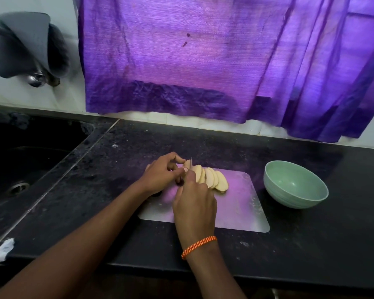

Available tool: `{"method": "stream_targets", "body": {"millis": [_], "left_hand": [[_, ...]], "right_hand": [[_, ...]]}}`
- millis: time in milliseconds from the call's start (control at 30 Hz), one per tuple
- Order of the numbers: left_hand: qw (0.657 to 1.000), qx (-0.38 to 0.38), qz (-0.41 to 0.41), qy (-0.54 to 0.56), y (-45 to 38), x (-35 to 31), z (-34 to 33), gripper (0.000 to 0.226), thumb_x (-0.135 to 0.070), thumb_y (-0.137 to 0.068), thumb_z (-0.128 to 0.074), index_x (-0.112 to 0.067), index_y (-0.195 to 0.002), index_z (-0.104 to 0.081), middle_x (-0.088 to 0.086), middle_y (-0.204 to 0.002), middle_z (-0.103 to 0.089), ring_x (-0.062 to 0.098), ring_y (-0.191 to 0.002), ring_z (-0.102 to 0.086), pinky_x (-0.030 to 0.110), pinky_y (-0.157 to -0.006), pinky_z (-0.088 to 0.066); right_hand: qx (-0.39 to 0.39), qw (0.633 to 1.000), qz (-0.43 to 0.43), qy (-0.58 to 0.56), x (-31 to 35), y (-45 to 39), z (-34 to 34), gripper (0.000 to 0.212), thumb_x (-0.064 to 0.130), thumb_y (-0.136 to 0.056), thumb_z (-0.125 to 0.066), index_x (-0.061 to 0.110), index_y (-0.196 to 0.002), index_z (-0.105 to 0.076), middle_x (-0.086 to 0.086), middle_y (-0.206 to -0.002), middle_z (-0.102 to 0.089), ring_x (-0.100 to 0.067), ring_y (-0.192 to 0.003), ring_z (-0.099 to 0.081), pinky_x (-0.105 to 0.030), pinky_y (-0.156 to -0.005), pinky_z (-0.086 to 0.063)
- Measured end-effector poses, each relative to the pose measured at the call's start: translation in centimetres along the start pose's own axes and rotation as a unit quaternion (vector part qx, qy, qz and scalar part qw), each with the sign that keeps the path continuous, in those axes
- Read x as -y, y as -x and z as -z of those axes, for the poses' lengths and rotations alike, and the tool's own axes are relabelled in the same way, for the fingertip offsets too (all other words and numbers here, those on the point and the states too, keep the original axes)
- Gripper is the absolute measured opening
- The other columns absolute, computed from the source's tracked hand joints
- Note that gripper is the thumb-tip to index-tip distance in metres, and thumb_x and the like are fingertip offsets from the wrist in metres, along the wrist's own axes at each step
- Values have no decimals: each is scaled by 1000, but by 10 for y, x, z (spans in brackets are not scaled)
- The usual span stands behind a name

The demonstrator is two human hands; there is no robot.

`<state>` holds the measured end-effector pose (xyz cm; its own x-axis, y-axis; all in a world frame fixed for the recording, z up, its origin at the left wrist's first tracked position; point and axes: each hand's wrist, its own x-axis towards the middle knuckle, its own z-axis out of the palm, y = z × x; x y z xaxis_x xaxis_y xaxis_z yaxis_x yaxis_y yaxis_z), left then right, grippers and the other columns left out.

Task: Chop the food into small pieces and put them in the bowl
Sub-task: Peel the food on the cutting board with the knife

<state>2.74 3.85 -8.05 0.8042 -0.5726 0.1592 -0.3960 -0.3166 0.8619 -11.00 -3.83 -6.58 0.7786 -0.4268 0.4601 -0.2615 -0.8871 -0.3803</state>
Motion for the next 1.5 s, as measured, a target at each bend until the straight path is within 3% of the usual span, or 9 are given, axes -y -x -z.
{"method": "stream_targets", "body": {"millis": [100, 267, 700, 867, 967, 1067, 1167, 1333, 1500], "left_hand": [[1000, 3, 1, 16, 0, -1, 0, 16, -31, -102, -69, -30, -118, -68, -3, -91, -81, 11, -93, -77, 53, -107, -51], [1000, 0, 4, 1, -2, 2, -1, 17, -40, -102, -68, -34, -118, -67, -6, -90, -81, 7, -94, -76, 55, -109, -49], [999, 3, -9, 32, -4, 9, -2, 35, -57, -88, -68, -37, -117, -66, -2, -87, -81, 15, -89, -77, 59, -108, -49], [999, 7, -24, 20, -3, 8, -2, 38, -29, -101, -66, -49, -133, -60, 1, -81, -77, 15, -87, -75, 55, -107, -50], [1000, 14, -24, -7, -2, 5, -1, 36, -32, -101, -62, -53, -131, -63, -2, -79, -74, 12, -86, -72, 50, -104, -52], [999, 9, -40, -25, 1, 3, 3, 32, -44, -96, -61, -51, -127, -67, -10, -95, -75, 10, -91, -70, 45, -97, -54], [996, 9, -78, -42, 2, 3, 7, 27, -29, -105, -56, -43, -124, -71, -14, -119, -73, 12, -98, -69, 40, -95, -55], [985, -23, -110, -129, -2, 12, 13, 9, -38, -104, -65, -40, -113, -69, -12, -106, -67, 0, -85, -58, 33, -74, -46], [983, -35, -107, -145, -7, 21, 14, 12, -38, -100, -72, -41, -112, -70, -9, -108, -63, 0, -89, -55, 31, -78, -45]], "right_hand": [[-4, 1000, 7, 0, -4, -1, -1, 40, 19, -103, -52, 14, -143, -50, -2, -83, -66, -20, -71, -64, -28, -54, -35], [26, 999, 18, -12, -7, -12, 0, 45, 15, -104, -47, 13, -149, -44, -6, -95, -67, -25, -82, -66, -31, -58, -37], [62, 997, -6, -48, -20, 1, 6, 20, 22, -103, -51, 17, -120, -60, -6, -94, -67, -24, -84, -65, -31, -62, -41], [3, 997, -20, -73, -25, 5, 8, 17, 26, -101, -54, 19, -116, -58, -4, -83, -64, -25, -74, -62, -34, -57, -44], [13, 997, -12, -70, -26, 2, 9, 17, 25, -101, -55, 20, -117, -59, -4, -85, -66, -22, -74, -61, -34, -59, -48], [1, 997, -19, -80, -32, -4, 14, 19, 24, -100, -58, 19, -119, -62, -2, -92, -65, -17, -74, -50, -28, -59, -38], [-4, 996, -39, -84, -44, -13, 21, 17, 25, -100, -58, 21, -116, -62, -4, -94, -67, -17, -75, -46, -28, -62, -34], [-13, 996, -39, -79, -56, -23, 23, 17, 26, -100, -58, 21, -115, -63, -4, -93, -70, -16, -78, -49, -28, -63, -34], [-14, 995, -32, -93, -60, -34, 29, 6, 24, -98, -62, 21, -103, -63, -2, -84, -67, -19, -78, -61, -29, -59, -42]]}}
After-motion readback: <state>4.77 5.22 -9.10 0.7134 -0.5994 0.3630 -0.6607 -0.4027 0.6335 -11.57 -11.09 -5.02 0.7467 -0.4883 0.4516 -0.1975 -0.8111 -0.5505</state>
